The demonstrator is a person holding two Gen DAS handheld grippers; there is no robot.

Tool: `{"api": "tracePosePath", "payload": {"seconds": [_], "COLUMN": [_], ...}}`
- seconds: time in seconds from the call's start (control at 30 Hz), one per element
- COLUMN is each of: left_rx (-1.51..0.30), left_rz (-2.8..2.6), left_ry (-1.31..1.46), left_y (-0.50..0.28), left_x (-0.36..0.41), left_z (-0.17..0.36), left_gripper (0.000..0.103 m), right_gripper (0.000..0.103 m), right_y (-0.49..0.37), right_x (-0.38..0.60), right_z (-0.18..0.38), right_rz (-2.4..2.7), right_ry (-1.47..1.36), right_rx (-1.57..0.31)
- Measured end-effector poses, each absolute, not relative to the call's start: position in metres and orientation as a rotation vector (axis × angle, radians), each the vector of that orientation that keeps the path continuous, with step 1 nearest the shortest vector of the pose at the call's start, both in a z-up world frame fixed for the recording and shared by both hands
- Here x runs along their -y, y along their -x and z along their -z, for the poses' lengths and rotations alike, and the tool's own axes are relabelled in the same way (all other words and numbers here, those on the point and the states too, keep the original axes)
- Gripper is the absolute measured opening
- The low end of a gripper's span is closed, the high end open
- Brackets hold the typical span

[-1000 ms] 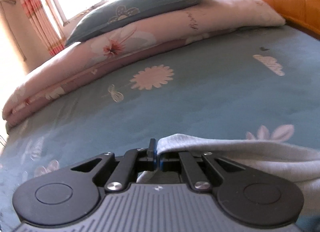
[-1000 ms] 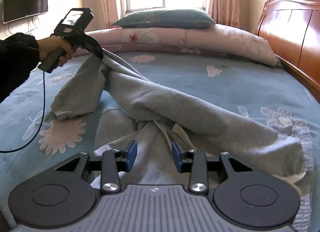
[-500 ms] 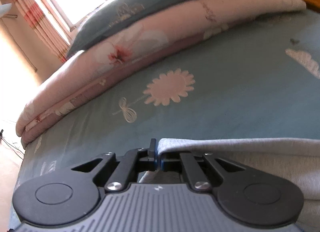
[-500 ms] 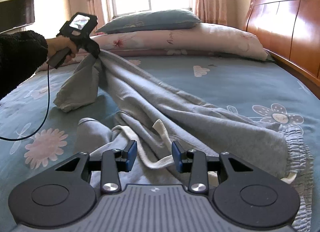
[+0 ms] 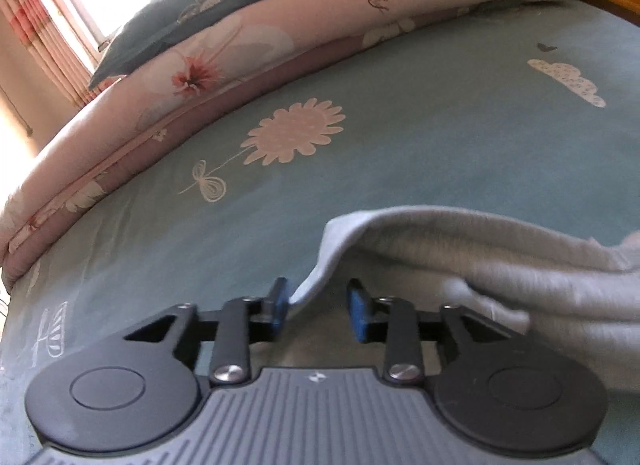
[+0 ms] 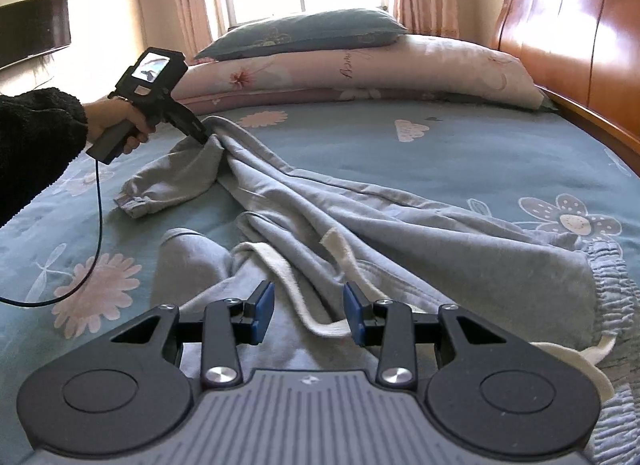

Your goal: Fold clothes

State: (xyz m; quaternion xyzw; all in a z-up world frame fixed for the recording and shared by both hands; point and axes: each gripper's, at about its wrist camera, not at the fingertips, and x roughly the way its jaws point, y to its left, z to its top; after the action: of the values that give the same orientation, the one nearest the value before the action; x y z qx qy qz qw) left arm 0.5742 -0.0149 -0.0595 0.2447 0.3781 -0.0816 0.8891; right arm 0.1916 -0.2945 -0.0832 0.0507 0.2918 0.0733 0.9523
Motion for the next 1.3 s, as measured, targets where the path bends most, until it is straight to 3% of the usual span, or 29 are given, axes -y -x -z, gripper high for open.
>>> {"api": "tracePosePath", "payload": {"seconds": [0.3, 0.53, 0.7, 0.77, 0.93, 1.03, 1.17, 1.3], "left_rx": [-0.871, -0.922, -0.890, -0.870, -0.792, -0.805, -0.809, -0.787], "left_rz": [0.156, 0.068, 0.060, 0.056, -0.018, -0.001, 0.067, 0.065], "left_ry": [-0.263, 0.194, 0.376, 0.400, 0.369, 0.365, 0.239, 0.090], "left_y": [-0.522, -0.479, -0.457, -0.453, -0.447, -0.449, -0.453, -0.454], "left_x": [-0.044, -0.118, -0.134, -0.133, -0.134, -0.137, -0.115, -0.080], "left_z": [0.037, 0.070, 0.100, 0.105, 0.108, 0.114, 0.121, 0.128], "left_gripper": [0.035, 0.033, 0.035, 0.044, 0.046, 0.057, 0.085, 0.086], "right_gripper": [0.048, 0.052, 0.055, 0.055, 0.055, 0.057, 0.057, 0.057], "right_y": [-0.174, -0.153, -0.143, -0.142, -0.139, -0.140, -0.145, -0.148], "right_x": [0.273, 0.256, 0.250, 0.248, 0.245, 0.246, 0.245, 0.239], "right_z": [0.054, 0.036, 0.030, 0.029, 0.028, 0.031, 0.039, 0.046], "right_rz": [-0.190, -0.213, -0.238, -0.236, -0.217, -0.215, -0.213, -0.230], "right_ry": [-0.081, -0.045, -0.033, -0.021, 0.001, -0.001, -0.014, -0.009], "right_rx": [-0.546, -0.527, -0.517, -0.516, -0.520, -0.527, -0.546, -0.563]}}
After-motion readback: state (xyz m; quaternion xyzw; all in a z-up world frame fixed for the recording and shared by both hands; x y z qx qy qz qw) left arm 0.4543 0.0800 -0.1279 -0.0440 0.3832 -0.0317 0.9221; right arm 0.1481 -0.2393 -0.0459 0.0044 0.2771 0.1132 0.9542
